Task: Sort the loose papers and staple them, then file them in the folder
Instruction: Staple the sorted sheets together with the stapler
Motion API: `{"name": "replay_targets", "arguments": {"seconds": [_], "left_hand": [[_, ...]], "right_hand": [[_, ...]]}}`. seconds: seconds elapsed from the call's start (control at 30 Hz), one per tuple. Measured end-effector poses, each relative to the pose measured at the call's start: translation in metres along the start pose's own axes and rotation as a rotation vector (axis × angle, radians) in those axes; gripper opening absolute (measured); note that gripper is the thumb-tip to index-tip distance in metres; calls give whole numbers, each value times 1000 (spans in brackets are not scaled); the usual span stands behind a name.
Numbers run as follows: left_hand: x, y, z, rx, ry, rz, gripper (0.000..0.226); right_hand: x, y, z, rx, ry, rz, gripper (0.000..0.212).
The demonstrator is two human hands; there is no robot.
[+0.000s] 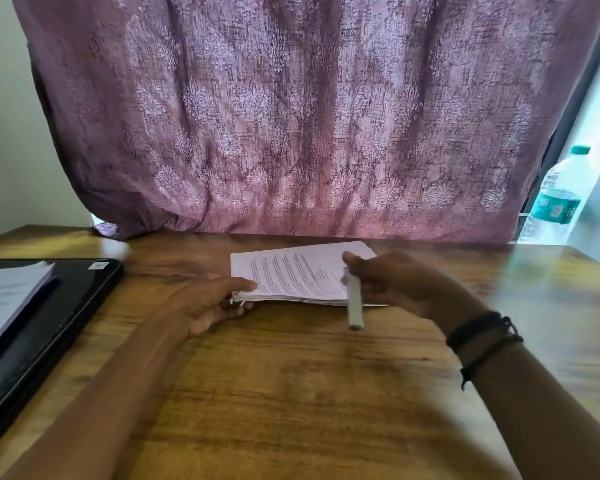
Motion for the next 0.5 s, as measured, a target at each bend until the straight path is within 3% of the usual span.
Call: {"name": "replay_targets", "arguments": {"seconds": [0.07,0.27,0.4,0.5], "left_hand": [[0,2,2,22,-10,9,17],[6,10,1,0,1,41,18],[9,19,3,-24,28,38,22],[9,21,4,-31,46,43,27]], "right_hand": [[-6,31,0,117,104,-107,42],[-27,82,7,353,291,-180,49],[-33,91,6,321,320,-143,57],[-34,92,3,280,297,-110,45]]}}
Point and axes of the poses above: each hand's wrist, its own z-axis away from the middle knuckle, its own y-axis out of the palm, x = y × z, the point moved 2 cm from there along -z, towards the middle knuckle, and after that the axes turned 5 degrees about -x, right-handed, at the moved point
